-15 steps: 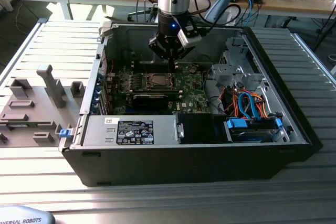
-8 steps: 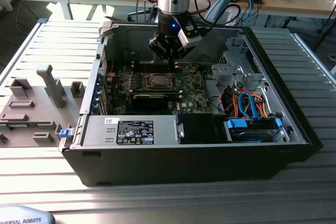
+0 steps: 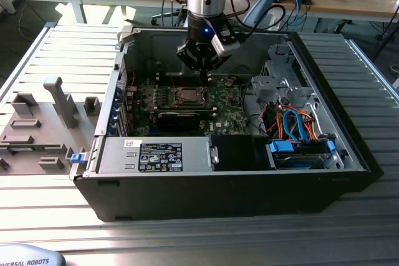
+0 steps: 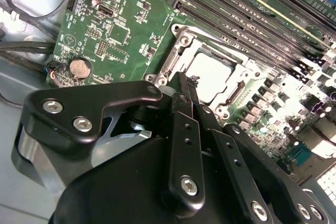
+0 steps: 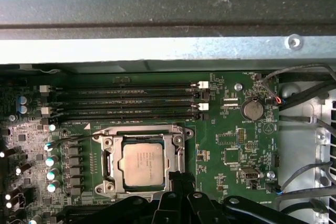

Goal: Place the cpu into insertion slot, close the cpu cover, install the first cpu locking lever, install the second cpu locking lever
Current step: 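Install the first cpu locking lever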

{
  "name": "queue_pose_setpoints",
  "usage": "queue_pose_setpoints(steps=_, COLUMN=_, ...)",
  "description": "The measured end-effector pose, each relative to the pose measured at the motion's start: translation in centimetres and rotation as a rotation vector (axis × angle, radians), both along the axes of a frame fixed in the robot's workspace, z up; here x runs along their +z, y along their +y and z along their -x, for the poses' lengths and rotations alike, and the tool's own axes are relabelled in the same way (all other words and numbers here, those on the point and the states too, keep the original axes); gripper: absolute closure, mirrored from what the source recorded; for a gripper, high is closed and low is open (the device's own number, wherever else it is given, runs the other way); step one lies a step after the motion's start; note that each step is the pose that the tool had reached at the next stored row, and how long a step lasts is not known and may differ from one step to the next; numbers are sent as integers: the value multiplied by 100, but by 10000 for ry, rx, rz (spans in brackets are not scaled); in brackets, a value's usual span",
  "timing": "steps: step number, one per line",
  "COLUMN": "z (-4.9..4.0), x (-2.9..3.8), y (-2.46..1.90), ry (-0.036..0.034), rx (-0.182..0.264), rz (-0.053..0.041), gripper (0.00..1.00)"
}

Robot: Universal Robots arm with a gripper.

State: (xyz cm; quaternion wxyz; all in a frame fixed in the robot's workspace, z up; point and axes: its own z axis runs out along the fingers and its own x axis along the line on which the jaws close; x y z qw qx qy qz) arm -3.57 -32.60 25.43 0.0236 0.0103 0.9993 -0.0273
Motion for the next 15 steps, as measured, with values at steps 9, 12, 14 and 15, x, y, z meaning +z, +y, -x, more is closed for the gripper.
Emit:
queue_pose_setpoints(steps=9, z=0, x=0, y=0, ry=0, rx=109, rz=0, gripper=89)
queue_pose_setpoints(steps=12, z=0, x=0, y=0, ry=0, rx=143, rz=0, gripper=89)
queue_pose_setpoints(steps=14, z=0, x=0, y=0, ry=0, rx=161, rz=0, gripper=89)
queue_pose_setpoints(steps=15, z=0, x=0, y=0, ry=0, rx=173, rz=0, gripper=89)
